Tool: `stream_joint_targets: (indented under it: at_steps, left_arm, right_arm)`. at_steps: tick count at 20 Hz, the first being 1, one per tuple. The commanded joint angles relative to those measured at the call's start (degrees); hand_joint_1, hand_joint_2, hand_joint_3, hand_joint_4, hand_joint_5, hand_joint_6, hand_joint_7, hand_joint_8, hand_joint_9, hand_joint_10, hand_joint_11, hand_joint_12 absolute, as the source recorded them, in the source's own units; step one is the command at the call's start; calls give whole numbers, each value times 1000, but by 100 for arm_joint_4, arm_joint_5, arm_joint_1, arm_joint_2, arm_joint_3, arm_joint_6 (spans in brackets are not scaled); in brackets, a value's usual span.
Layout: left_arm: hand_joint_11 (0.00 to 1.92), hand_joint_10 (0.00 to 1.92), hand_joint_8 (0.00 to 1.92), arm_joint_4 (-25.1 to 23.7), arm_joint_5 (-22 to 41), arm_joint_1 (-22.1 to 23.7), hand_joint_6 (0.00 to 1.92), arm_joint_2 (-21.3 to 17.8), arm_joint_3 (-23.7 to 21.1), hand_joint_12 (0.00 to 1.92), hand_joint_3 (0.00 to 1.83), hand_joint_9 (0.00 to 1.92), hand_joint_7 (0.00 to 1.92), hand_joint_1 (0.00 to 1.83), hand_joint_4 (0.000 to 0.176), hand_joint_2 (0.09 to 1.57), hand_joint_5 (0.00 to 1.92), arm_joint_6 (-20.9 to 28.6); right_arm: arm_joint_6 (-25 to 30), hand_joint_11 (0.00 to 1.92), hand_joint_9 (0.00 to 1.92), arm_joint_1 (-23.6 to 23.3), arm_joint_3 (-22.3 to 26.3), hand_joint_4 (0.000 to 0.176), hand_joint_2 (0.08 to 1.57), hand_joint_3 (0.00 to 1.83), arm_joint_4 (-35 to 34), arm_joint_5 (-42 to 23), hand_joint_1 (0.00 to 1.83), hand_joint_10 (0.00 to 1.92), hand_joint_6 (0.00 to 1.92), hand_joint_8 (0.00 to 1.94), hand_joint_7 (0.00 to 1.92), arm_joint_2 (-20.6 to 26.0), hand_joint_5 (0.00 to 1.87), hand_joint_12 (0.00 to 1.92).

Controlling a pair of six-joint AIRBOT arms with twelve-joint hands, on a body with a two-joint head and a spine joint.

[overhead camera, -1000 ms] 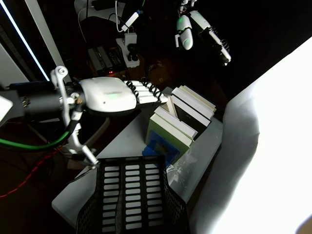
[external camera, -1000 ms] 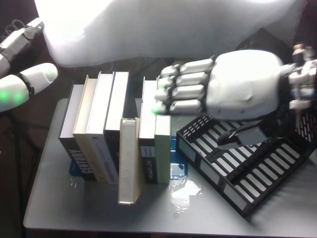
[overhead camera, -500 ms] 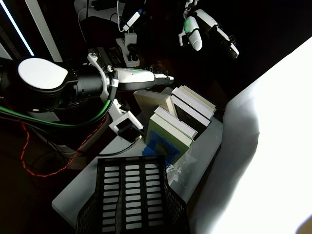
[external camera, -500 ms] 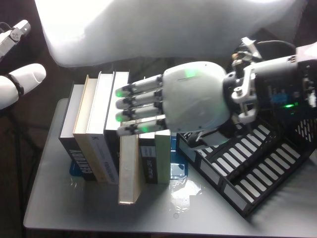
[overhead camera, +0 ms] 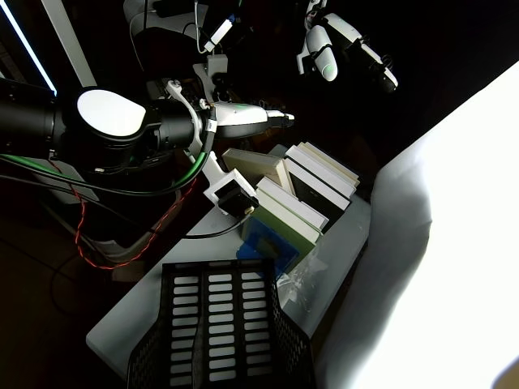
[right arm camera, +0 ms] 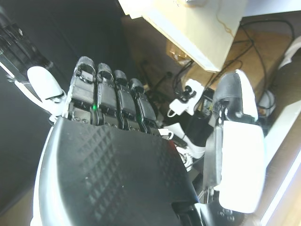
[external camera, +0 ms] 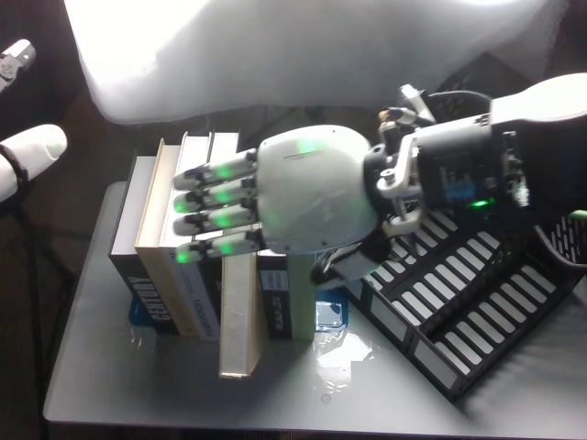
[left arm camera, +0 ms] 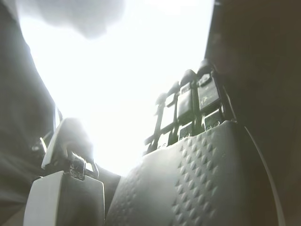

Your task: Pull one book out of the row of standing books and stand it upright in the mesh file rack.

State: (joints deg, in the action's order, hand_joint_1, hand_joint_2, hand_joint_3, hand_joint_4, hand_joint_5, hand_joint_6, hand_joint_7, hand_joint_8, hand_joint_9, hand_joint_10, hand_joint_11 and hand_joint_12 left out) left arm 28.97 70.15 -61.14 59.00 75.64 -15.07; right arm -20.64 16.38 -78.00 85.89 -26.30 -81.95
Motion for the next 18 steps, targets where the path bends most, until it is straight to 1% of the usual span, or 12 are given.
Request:
stream_joint_targets:
  at_steps: [1,2,4,5,6,7,8,9,13,14,18]
  left_arm:
    - [0,0,0,146,778,-18,0,-91,16,0,5,0,0,364,5,1338,0,36]
    - [0,0,0,166,792,-31,0,-93,16,0,6,0,0,367,13,1340,0,36]
    - [0,0,0,212,833,-76,0,-105,15,0,10,0,0,374,13,1351,0,36]
    - [0,0,0,226,841,-94,0,-107,15,0,12,0,0,374,2,1356,0,36]
    - [0,0,0,272,875,-135,0,-107,14,0,10,0,0,358,14,1354,0,36]
    - [0,0,0,303,905,-167,0,-107,2,0,9,0,0,365,15,1356,0,36]
    - [0,0,0,322,922,-198,0,-103,-5,0,12,0,0,371,6,1365,0,36]
    - [11,0,0,349,928,-240,0,-96,-4,6,12,0,0,360,0,1373,0,36]
    - [0,0,0,429,997,-324,0,-94,-5,0,16,0,0,400,0,1395,0,36]
    - [0,0,0,455,1026,-349,0,-92,-11,0,12,0,0,418,0,1398,0,36]
    - [2,0,0,490,1023,-374,0,-62,5,1,5,0,0,443,0,1403,0,36]
  right_arm:
    - [-25,0,0,-40,-20,0,1014,0,-280,-202,758,0,0,0,0,-52,0,0]
    - [-25,0,0,-36,-34,0,1031,0,-280,-202,767,0,0,0,0,-83,0,0]
    - [-25,0,0,-25,-113,0,1029,0,-268,-203,800,0,0,0,0,-219,0,0]
    - [-25,0,0,-10,-147,0,1028,0,-268,-203,795,0,0,0,0,-263,0,0]
    - [-25,0,0,9,-213,0,1043,0,-268,-202,792,0,0,0,0,-357,0,0]
    - [-25,0,0,23,-258,0,1049,2,-269,-203,774,0,0,0,0,-405,0,0]
    - [-25,0,0,42,-303,0,1059,6,-268,-211,755,0,0,0,0,-472,0,0]
    - [-25,0,0,68,-349,0,1058,4,-268,-210,788,0,0,0,0,-543,0,0]
    - [-25,0,0,117,-523,0,1036,0,-269,-199,792,0,0,0,0,-761,0,0]
    - [-25,0,0,155,-570,0,1027,0,-256,-189,835,0,0,0,0,-825,0,0]
    - [-25,0,0,192,-721,0,1020,0,-201,-162,822,0,0,0,0,-1016,0,0]
